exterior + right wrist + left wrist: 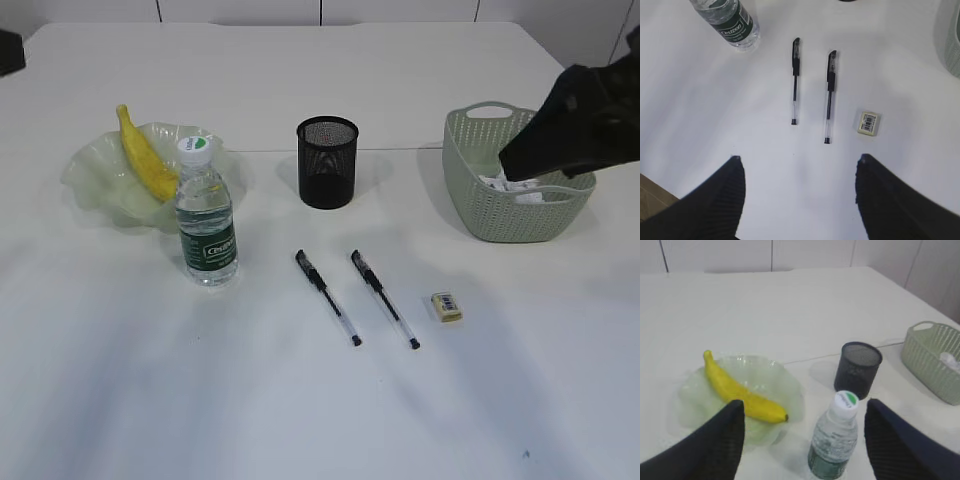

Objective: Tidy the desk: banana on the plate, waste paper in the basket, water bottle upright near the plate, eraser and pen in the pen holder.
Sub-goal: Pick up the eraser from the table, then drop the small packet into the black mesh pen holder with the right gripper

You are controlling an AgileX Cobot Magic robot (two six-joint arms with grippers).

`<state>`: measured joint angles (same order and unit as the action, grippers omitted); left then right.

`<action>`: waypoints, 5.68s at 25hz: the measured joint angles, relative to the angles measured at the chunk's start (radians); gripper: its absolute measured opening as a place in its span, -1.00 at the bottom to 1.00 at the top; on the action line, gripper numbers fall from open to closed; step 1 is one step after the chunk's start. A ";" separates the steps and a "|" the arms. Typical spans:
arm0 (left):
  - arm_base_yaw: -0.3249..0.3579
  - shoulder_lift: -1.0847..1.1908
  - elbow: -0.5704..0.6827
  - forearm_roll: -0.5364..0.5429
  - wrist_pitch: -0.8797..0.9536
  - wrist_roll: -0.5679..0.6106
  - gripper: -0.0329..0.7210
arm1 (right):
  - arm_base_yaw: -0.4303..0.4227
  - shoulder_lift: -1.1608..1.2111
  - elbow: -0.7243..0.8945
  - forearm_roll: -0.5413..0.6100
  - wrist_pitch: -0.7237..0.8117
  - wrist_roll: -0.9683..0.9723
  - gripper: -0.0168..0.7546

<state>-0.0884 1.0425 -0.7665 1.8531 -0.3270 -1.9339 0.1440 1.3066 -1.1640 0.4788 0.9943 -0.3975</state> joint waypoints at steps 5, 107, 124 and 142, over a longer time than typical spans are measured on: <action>0.000 0.001 0.082 0.000 0.062 0.000 0.47 | 0.000 0.000 0.000 -0.050 0.019 0.052 0.38; 0.000 0.001 0.093 0.000 -0.044 -0.002 0.45 | 0.165 0.929 -0.462 -0.434 0.146 0.451 -0.45; 0.000 0.001 0.093 0.000 -0.023 -0.002 0.45 | 0.165 0.931 -0.669 -0.433 0.200 0.451 -0.47; 0.000 0.001 0.093 0.000 -0.023 -0.002 0.45 | 0.165 0.939 -0.854 -0.286 -0.084 0.435 -0.48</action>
<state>-0.0884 1.0440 -0.6735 1.8531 -0.3496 -1.9363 0.3088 2.2460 -2.0181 0.1931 0.9101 0.0378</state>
